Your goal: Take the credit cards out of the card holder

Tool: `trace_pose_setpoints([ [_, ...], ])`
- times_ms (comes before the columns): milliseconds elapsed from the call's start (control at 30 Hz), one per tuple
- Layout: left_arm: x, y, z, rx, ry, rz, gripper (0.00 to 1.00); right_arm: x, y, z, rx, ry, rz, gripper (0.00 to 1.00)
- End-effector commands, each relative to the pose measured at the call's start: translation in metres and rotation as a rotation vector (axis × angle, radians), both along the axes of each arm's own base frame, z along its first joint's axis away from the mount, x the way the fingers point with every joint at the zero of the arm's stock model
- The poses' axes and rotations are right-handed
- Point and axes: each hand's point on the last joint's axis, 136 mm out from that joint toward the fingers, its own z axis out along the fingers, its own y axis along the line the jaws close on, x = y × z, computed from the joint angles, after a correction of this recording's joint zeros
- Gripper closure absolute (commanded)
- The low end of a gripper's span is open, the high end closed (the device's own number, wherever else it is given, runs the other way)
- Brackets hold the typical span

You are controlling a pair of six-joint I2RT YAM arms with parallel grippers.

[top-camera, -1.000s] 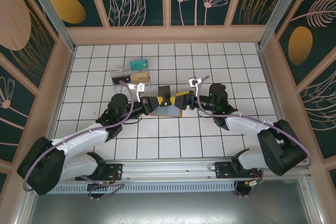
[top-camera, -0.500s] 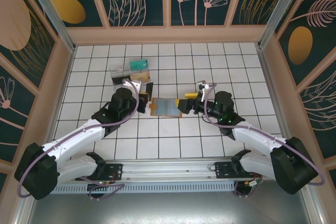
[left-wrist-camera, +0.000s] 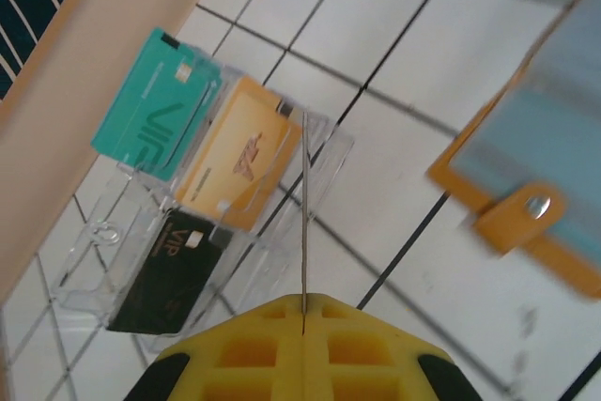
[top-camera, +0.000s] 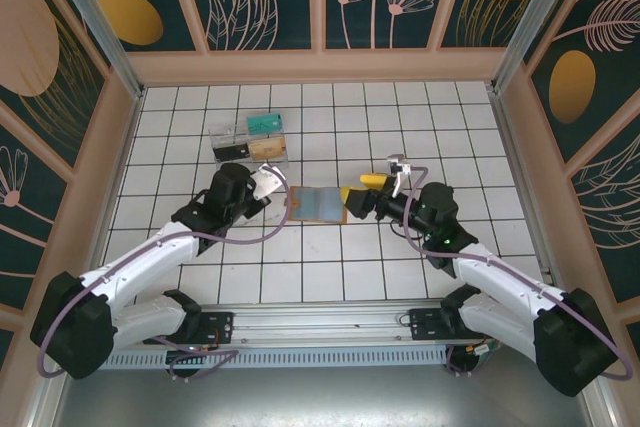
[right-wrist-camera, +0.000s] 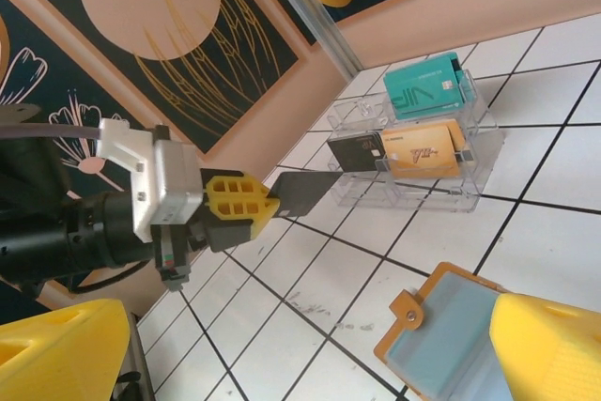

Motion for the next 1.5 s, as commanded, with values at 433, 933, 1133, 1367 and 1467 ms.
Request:
trace_pose_setpoints([
  [433, 0.057, 0.044, -0.008, 0.403, -0.029, -0.268, 1.0, 0.003, -0.005, -0.011, -0.013, 0.021, -0.04, 0.01],
  [933, 0.102, 0.081, -0.029, 0.479, 0.009, -0.21, 1.0, 0.009, -0.005, -0.021, -0.031, 0.05, -0.058, 0.01],
  [1133, 0.111, 0.087, -0.036, 0.482, 0.033, -0.194, 1.0, 0.01, -0.004, -0.023, -0.032, 0.058, -0.054, 0.01],
  [1367, 0.117, 0.094, -0.049, 0.503, 0.066, -0.175, 1.0, 0.011, -0.005, -0.025, -0.034, 0.061, -0.058, 0.01],
  [1467, 0.118, 0.098, -0.054, 0.498, 0.081, -0.163, 1.0, 0.011, -0.005, -0.025, -0.032, 0.062, -0.056, 0.01],
])
